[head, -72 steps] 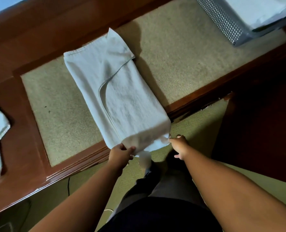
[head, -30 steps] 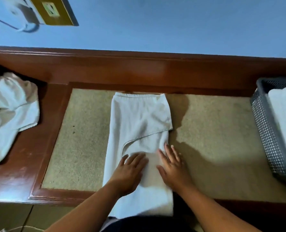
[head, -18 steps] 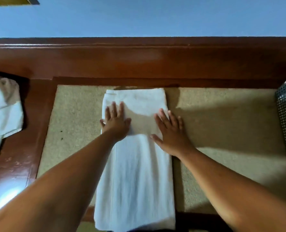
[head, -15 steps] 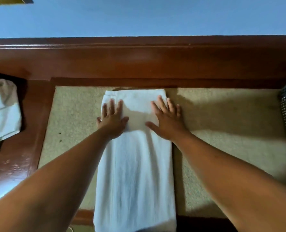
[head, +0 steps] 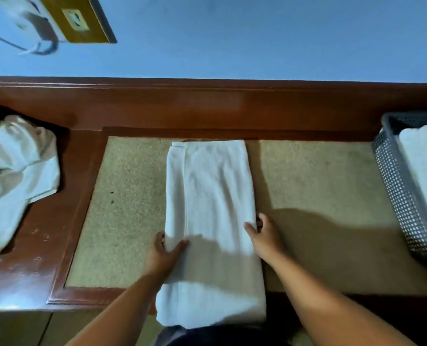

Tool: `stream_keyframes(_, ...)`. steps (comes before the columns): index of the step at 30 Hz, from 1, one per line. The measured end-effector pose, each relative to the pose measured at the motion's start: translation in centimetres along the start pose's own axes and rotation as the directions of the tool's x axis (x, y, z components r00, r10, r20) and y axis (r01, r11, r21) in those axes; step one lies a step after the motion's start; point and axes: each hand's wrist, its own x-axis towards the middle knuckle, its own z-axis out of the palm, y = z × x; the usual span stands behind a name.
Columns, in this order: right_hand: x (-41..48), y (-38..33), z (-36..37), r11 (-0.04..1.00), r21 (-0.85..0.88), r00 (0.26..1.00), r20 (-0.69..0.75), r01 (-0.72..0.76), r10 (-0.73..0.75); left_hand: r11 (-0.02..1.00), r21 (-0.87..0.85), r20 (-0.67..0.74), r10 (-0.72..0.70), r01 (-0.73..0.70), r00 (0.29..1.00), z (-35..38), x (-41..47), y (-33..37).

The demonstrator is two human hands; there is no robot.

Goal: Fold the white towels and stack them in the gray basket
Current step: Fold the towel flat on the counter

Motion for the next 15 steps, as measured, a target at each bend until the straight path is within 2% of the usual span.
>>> stream_keyframes(5,-8.8,5.7,0.8,0.991,0.070,0.992,0.056,-0.117,0.114,0.997,0.072,0.102,0.002,-0.009,0.995,-1.8,-6.1,-5.3)
stream_keyframes(9,-12.9,8.5,1.9,0.971,0.179,0.988,0.017,-0.156,0.156,0.989,0.141,0.157,0.019,-0.041,0.987,-2.5,-8.6,-7.5)
stream_keyframes(12,-15.3,10.3,2.8,0.953,0.233,0.981,0.058,-0.192,0.184,0.999,0.049,0.225,-0.015,0.004,0.974,-2.7,-9.9,-9.7)
stream_keyframes(15,-18.1,12.6,4.0,0.903,0.300,0.949,0.168,-0.307,0.266,0.997,0.028,0.328,-0.080,0.075,0.941,-2.3,-10.9,-12.4)
